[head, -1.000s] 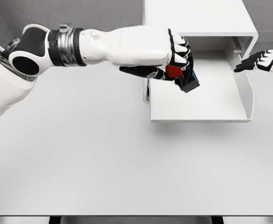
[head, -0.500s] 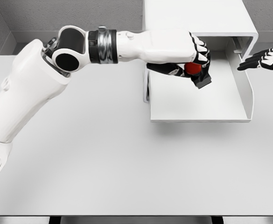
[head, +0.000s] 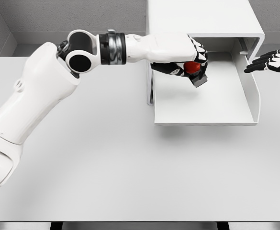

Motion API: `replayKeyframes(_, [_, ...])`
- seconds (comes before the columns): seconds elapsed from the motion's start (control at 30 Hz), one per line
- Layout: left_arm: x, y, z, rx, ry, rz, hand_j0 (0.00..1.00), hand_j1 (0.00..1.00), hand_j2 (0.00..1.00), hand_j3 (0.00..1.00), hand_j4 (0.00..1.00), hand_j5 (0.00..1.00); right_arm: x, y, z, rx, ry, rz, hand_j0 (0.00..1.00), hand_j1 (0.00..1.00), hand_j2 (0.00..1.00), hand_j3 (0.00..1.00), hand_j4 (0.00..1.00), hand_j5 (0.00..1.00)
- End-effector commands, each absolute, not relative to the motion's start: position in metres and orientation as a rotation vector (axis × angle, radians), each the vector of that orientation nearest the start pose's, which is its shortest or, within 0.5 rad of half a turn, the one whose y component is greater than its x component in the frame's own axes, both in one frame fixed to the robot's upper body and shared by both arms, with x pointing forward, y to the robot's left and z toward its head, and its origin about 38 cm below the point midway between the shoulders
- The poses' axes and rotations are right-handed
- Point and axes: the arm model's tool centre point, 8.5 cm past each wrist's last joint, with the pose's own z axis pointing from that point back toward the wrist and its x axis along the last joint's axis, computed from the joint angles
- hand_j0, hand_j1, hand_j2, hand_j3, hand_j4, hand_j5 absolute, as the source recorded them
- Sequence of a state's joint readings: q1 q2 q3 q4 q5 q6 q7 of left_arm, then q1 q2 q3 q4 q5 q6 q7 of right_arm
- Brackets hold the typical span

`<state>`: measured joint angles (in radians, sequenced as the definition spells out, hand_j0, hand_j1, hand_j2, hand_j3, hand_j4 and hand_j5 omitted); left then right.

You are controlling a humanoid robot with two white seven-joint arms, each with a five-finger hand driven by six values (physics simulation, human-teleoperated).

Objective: Slide open multi-storey tabletop storage cabinets and put open load switch and slide close multi-storey tabletop storage cabinets

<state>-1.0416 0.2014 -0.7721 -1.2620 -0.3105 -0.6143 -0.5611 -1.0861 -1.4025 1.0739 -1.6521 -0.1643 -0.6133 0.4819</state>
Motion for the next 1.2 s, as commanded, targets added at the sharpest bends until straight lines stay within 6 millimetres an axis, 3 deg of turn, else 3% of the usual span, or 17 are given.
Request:
replayKeyframes(0.0, [0.469, 0.029, 0.319, -0.052, 2.275, 2.438, 0.44, 0.44, 0.44, 0.44, 0.44, 0.44, 0.367, -0.396, 0.36, -0.389, -1.416, 1.993, 1.0, 1.0, 1.0, 1.0, 1.0, 1.0])
replayKeyframes(0.27, [0.47, 0.033, 0.312, -0.052, 2.273, 2.458, 0.47, 0.47, 0.47, 0.47, 0.47, 0.47, 0.367, -0.395, 0.357, -0.379, -1.411, 1.996, 1.0, 1.0, 1.0, 1.0, 1.0, 1.0])
replayKeyframes(0.33, [0.47, 0.033, 0.313, -0.054, 2.272, 2.457, 0.64, 0.64, 0.64, 0.64, 0.64, 0.64, 0.367, -0.394, 0.355, -0.375, -1.41, 1.997, 1.0, 1.0, 1.0, 1.0, 1.0, 1.0])
replayKeyframes(0.37, [0.47, 0.033, 0.313, -0.054, 2.273, 2.455, 0.85, 0.85, 0.85, 0.85, 0.85, 0.85, 0.367, -0.392, 0.355, -0.37, -1.414, 2.0, 1.0, 1.0, 1.0, 1.0, 1.0, 1.0])
replayKeyframes(0.4, [0.469, 0.032, 0.315, -0.053, 2.278, 2.447, 0.98, 0.98, 0.98, 0.98, 0.98, 0.98, 0.367, -0.392, 0.354, -0.369, -1.413, 2.0, 1.0, 1.0, 1.0, 1.0, 1.0, 1.0])
replayKeyframes(0.83, [0.459, 0.034, 0.328, -0.007, 2.294, 2.387, 1.0, 1.0, 1.0, 1.0, 1.0, 1.0, 0.368, -0.387, 0.348, -0.341, -1.414, 2.005, 1.0, 1.0, 1.0, 1.0, 1.0, 1.0])
replayKeyframes(0.93, [0.438, 0.062, 0.346, 0.103, 2.284, 2.349, 1.0, 1.0, 1.0, 1.0, 1.0, 1.0, 0.367, -0.386, 0.348, -0.339, -1.417, 2.008, 1.0, 1.0, 1.0, 1.0, 1.0, 1.0])
replayKeyframes(1.07, [0.398, 0.142, 0.398, 0.248, 2.339, 2.266, 1.0, 1.0, 1.0, 1.0, 1.0, 1.0, 0.366, -0.384, 0.34, -0.314, -1.411, 2.008, 1.0, 1.0, 1.0, 1.0, 1.0, 1.0])
replayKeyframes(1.17, [0.396, 0.171, 0.403, 0.202, 2.356, 2.316, 1.0, 1.0, 1.0, 1.0, 1.0, 1.0, 0.369, -0.373, 0.324, -0.251, -1.419, 2.012, 1.0, 1.0, 1.0, 1.0, 1.0, 1.0])
